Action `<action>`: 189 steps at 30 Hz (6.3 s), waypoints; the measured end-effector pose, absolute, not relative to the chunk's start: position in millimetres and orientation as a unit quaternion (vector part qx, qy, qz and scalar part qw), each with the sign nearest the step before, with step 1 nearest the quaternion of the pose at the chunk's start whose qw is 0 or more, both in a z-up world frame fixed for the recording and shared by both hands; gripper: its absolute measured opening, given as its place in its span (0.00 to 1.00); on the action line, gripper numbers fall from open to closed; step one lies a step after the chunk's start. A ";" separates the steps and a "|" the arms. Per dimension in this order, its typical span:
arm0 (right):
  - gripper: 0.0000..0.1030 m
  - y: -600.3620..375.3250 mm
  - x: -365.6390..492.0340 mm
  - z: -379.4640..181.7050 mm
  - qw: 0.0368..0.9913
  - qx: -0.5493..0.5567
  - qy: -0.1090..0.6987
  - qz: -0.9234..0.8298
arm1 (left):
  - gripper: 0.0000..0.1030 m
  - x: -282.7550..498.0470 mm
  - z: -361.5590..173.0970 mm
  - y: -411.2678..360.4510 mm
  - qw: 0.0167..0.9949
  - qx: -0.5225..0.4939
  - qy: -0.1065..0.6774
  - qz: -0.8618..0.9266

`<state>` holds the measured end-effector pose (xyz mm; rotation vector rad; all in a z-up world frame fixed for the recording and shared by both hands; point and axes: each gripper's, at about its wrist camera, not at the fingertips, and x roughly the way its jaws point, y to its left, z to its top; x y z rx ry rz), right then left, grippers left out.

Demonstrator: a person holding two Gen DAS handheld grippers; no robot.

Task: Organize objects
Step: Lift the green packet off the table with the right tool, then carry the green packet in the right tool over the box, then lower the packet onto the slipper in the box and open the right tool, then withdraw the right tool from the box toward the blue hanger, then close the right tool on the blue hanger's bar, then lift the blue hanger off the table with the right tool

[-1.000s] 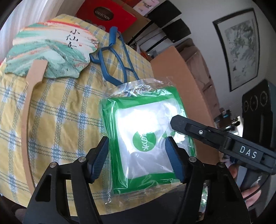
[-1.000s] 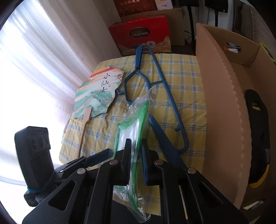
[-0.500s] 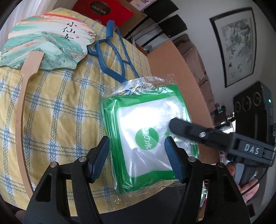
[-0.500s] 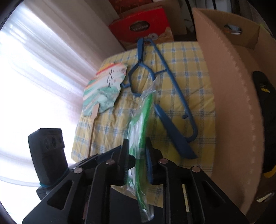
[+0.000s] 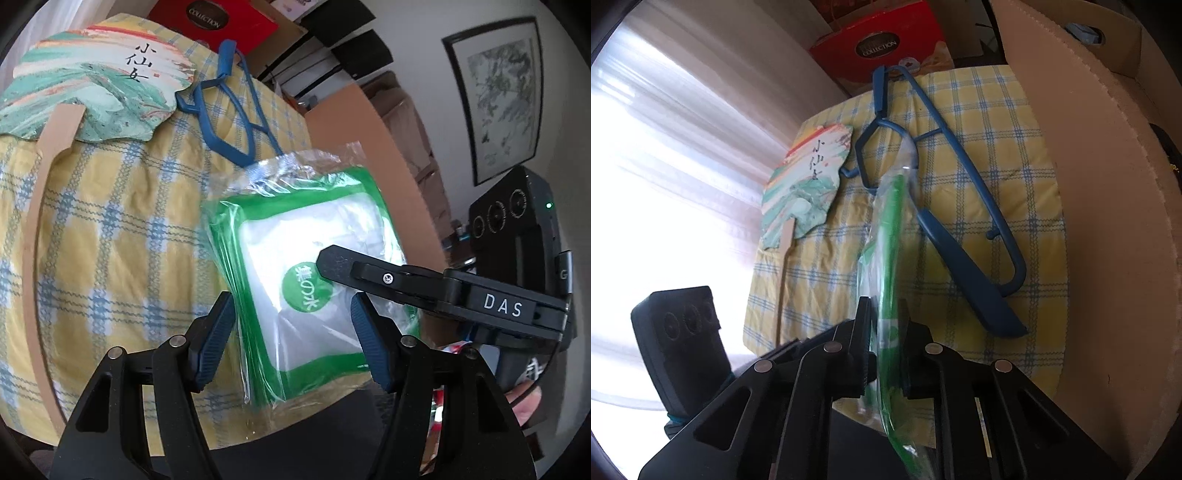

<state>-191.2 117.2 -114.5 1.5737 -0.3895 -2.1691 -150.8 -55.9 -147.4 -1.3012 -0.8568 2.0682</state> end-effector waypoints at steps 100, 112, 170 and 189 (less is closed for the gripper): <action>0.77 225.3 -143.7 -10.4 0.113 0.444 -0.036 -0.888 | 1.00 -147.1 -8.9 31.4 0.186 -0.470 -0.048 0.862; 0.78 176.3 -145.3 -20.6 0.150 0.451 -0.015 -0.880 | 1.00 -149.8 -28.1 -36.0 0.113 -0.469 -0.094 0.871; 0.42 75.5 -218.3 -157.5 0.134 0.529 0.101 -0.832 | 1.00 -186.7 -117.2 -97.5 0.082 -0.522 -0.171 0.832; 0.14 77.0 -179.7 -145.9 0.191 0.558 0.005 -0.807 | 0.97 -204.1 -139.1 -73.9 0.146 -0.540 -0.277 0.781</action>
